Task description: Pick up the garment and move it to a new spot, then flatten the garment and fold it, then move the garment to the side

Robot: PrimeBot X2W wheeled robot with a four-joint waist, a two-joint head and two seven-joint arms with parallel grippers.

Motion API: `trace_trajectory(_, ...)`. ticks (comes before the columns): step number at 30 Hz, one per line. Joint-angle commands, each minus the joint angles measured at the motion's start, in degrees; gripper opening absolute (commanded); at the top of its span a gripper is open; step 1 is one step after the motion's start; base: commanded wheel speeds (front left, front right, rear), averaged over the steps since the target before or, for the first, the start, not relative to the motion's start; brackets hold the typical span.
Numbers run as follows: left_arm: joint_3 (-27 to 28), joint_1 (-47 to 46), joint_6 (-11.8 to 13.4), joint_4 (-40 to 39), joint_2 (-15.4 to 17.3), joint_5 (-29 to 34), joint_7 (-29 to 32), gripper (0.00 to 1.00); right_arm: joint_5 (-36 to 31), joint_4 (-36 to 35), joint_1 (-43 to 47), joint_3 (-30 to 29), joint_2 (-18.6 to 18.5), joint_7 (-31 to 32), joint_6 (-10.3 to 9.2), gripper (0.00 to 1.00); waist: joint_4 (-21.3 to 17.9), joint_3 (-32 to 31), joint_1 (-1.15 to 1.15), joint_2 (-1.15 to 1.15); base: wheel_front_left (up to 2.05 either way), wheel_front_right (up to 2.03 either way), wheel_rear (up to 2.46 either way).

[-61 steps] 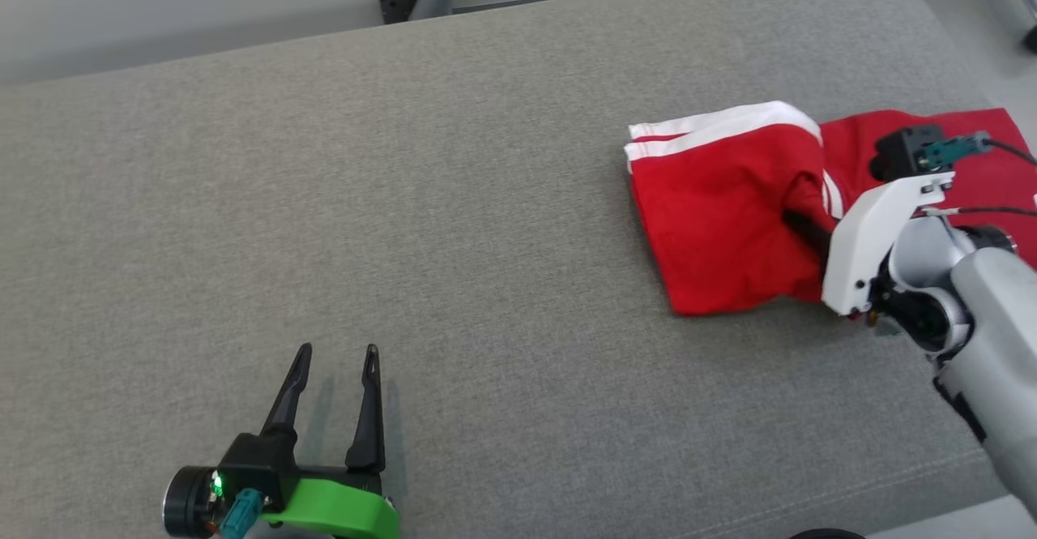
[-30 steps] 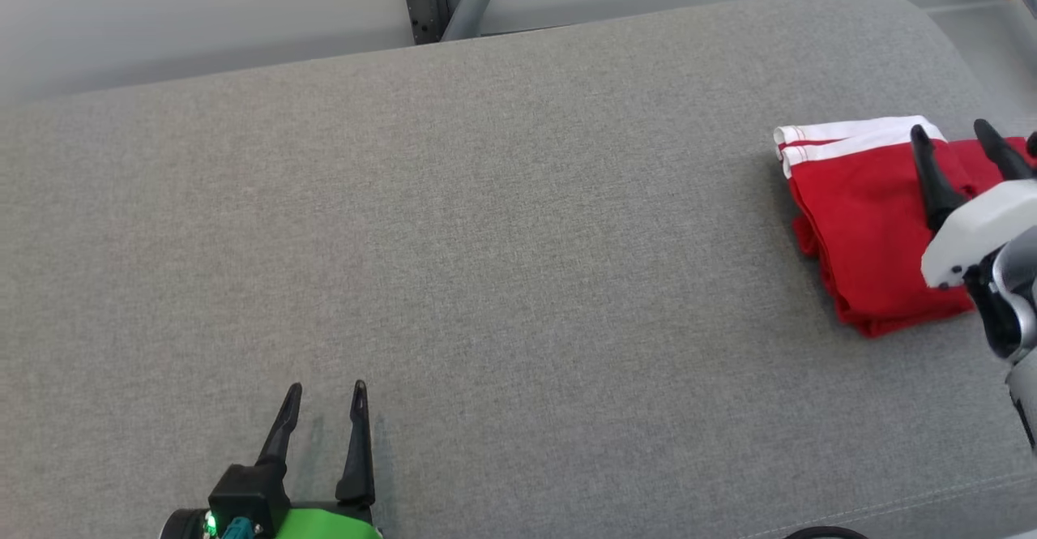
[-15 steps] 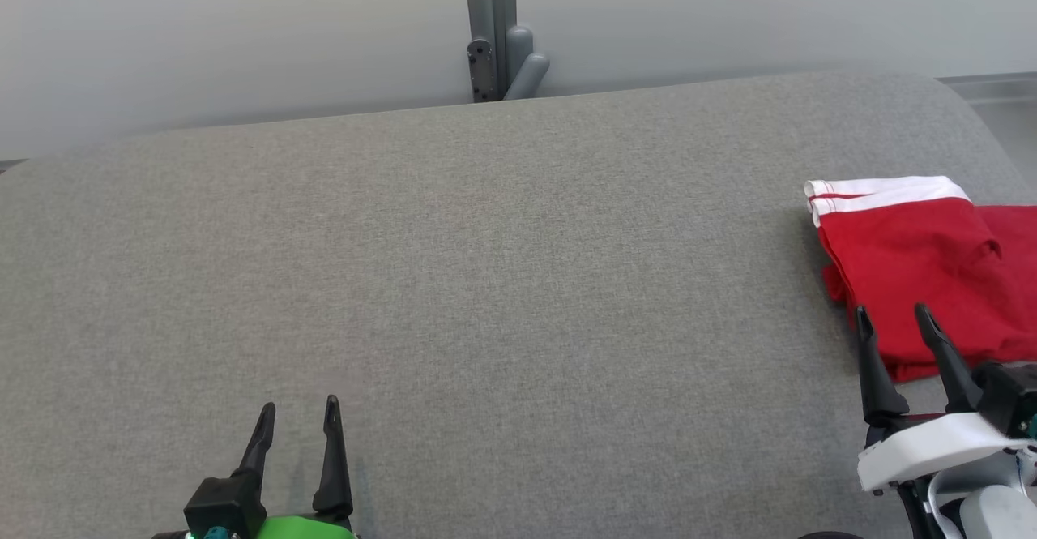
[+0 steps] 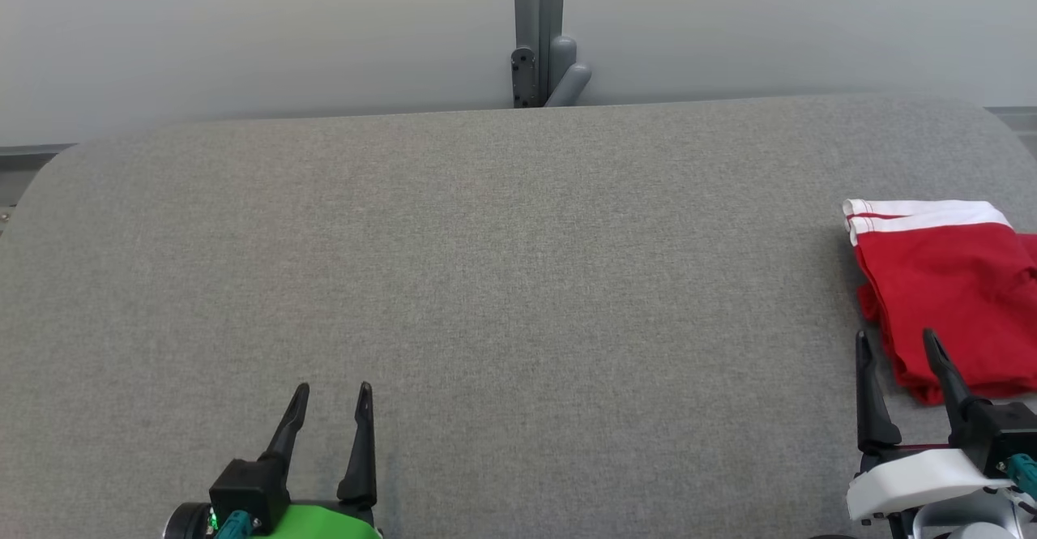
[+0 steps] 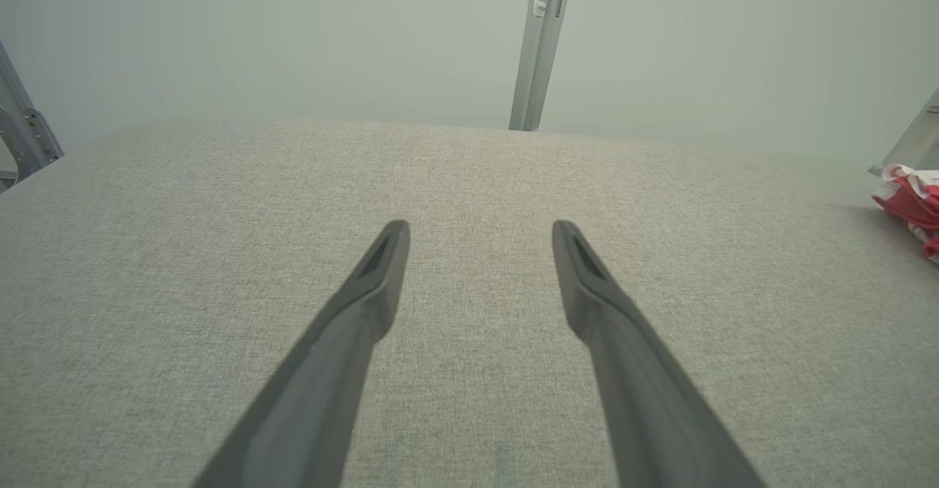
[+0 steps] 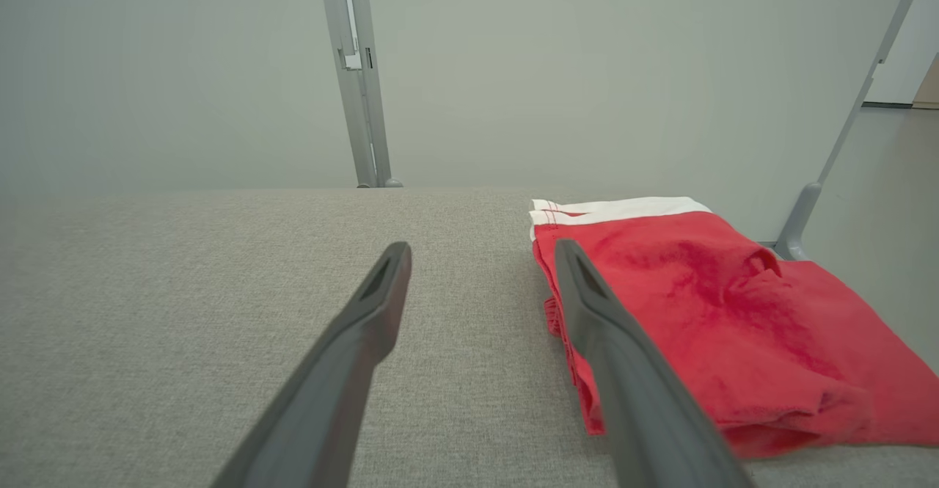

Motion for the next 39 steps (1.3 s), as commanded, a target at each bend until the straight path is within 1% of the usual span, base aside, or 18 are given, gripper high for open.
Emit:
trace_trajectory(1, 0.01, -0.81, -0.39, -0.01, 0.19, 0.32, -0.15, 1.0, -0.44, -0.29, 0.55, -0.24, 0.01, -0.13, -0.09, 1.0, -0.09, 0.12, 0.0, 0.69, 0.0, 0.0, 0.0)
trace_trajectory(13, -0.81, -0.46, -0.69, 1.16, 0.19, -0.31, -0.15, 1.0, 0.46, 0.67, 0.29, 0.46, 0.21, -0.13, -0.09, 1.0, -0.25, -0.14, 0.0, 0.69, 0.0, 0.0, 0.0)
trace_trajectory(14, -0.02, -0.19, -0.25, 0.93, 0.21, -0.35, -0.15, 1.0, 0.41, 0.88, -0.07, 1.5, 0.2, -0.13, -0.08, 1.0, -2.54, -0.12, 0.0, 0.69, 0.0, 0.0, 0.0)
trace_trajectory(22, -0.46, -0.75, -0.46, 1.36, 0.19, -0.34, -0.15, 1.0, 0.38, 1.15, -0.21, 1.12, 0.17, -0.13, -0.09, 1.0, -2.43, 0.17, 0.0, 0.69, 0.0, 0.0, 0.0)
trace_trajectory(25, -0.59, -0.74, -0.27, 1.42, 0.19, -0.53, -0.15, 1.0, -1.28, 0.75, -0.09, 1.87, 0.17, -0.13, -0.09, 1.0, -2.4, 0.09, 0.0, 0.69, 0.0, 0.0, 0.0)
trace_trajectory(30, -0.65, -0.54, -0.32, 1.5, 0.19, -0.36, -0.15, 1.0, -1.97, 0.24, 0.46, 3.11, 0.19, -0.13, -0.09, 1.0, -2.46, -0.16, 0.0, 0.69, 0.0, 0.0, 0.0)
trace_trajectory(31, -0.65, -0.25, -0.42, 1.56, 0.0, -0.39, 0.0, 0.0, -1.58, 0.38, -0.1, 3.04, 0.37, -0.01, 0.0, 0.0, -2.46, -0.18, 0.0, 0.0, 0.0, 0.0, 0.0)
trace_trajectory(36, -0.62, 1.07, -0.44, 3.79, -0.05, -0.68, 0.37, 0.0, -1.21, 2.94, 0.46, 3.1, 0.92, 0.16, 0.01, 0.0, -2.47, -0.21, 0.0, 0.0, 0.0, 0.0, 0.0)
trace_trajectory(39, -0.12, 0.72, -0.58, 3.56, 0.05, -4.18, 1.11, 0.0, 2.5, 3.52, -0.33, 2.7, 0.89, 1.39, 0.01, 0.0, -2.45, -0.23, 0.0, 0.01, 0.0, 0.0, 0.0)
